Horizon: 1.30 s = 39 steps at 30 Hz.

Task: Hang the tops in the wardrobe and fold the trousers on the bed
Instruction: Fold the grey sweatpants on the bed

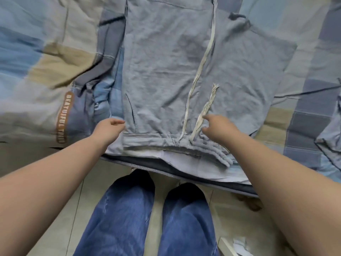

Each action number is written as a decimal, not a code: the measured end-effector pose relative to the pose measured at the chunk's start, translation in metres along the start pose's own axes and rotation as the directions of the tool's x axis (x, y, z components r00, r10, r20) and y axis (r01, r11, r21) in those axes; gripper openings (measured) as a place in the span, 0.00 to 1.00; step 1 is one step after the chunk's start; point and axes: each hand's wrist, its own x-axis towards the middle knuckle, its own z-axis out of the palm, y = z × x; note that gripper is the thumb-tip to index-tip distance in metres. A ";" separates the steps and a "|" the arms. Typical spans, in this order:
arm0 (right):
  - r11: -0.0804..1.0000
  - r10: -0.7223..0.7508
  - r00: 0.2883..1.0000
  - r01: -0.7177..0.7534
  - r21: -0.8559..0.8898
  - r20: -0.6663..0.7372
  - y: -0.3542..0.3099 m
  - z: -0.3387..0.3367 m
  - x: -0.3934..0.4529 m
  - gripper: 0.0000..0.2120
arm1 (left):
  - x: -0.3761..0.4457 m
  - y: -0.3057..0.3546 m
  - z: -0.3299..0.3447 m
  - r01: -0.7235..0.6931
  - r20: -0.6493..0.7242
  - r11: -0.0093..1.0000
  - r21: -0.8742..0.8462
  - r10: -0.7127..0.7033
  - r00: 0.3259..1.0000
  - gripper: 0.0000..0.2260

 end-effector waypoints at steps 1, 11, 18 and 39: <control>0.999 -0.036 0.999 0.036 -0.013 -0.020 -0.017 -0.007 0.012 0.23 | 0.004 0.000 0.000 -0.017 -0.003 1.000 -0.004 0.017 1.000 0.12; 0.964 -0.264 0.956 0.257 -0.075 -0.128 -0.192 -0.052 0.123 0.26 | 0.074 -0.004 -0.004 -0.166 0.041 0.986 -0.022 0.167 0.985 0.27; 0.981 -0.182 0.972 0.169 -0.096 -0.151 -0.248 -0.064 0.176 0.35 | 0.079 -0.022 0.001 -0.428 0.198 0.883 0.192 0.392 0.898 0.37; 0.978 -0.206 0.846 0.198 -0.069 -0.492 -0.222 -0.100 0.184 0.15 | -0.001 0.023 0.050 -0.656 0.354 0.752 0.065 0.597 0.720 0.31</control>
